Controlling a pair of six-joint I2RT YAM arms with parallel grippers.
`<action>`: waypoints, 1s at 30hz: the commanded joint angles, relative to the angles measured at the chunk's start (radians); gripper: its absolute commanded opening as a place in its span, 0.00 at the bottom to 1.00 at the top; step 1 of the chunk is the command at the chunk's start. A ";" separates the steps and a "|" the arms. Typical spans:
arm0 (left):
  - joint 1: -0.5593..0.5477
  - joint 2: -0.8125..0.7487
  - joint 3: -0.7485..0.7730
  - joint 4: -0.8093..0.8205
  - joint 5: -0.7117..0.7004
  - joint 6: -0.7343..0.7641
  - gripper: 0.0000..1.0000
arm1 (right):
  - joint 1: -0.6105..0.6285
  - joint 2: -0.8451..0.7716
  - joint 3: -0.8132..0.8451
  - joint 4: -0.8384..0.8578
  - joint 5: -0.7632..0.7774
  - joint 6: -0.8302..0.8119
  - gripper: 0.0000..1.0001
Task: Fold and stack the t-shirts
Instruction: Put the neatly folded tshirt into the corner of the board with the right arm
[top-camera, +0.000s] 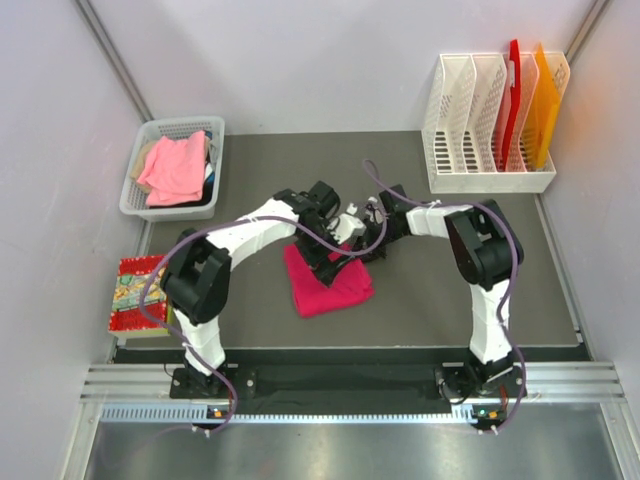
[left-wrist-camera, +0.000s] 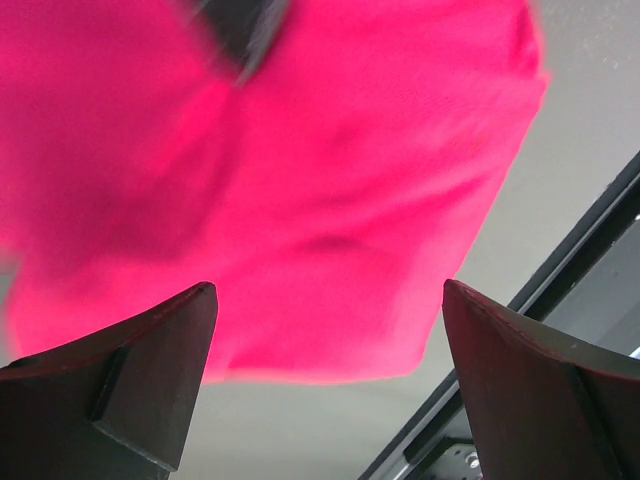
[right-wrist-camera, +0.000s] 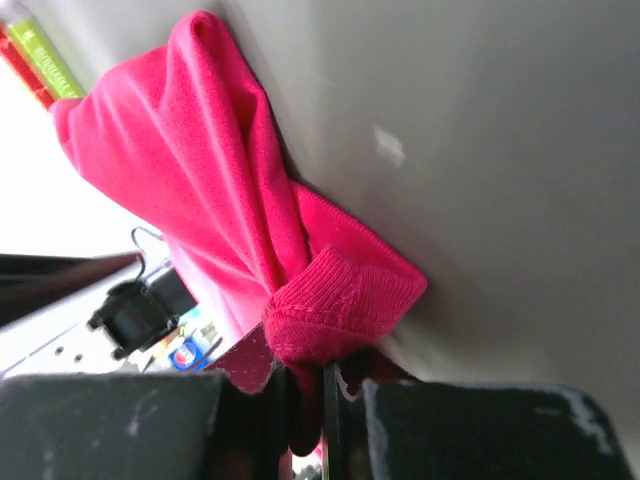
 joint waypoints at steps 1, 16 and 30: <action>0.107 -0.129 0.029 -0.075 -0.004 0.049 0.99 | -0.105 -0.169 -0.028 -0.170 0.153 -0.074 0.00; 0.348 -0.428 0.044 -0.219 -0.041 0.181 0.99 | -0.633 -0.409 -0.087 -0.497 0.606 -0.139 0.00; 0.402 -0.525 -0.072 -0.229 -0.054 0.228 0.99 | -0.685 -0.095 0.383 -0.714 1.004 -0.249 0.00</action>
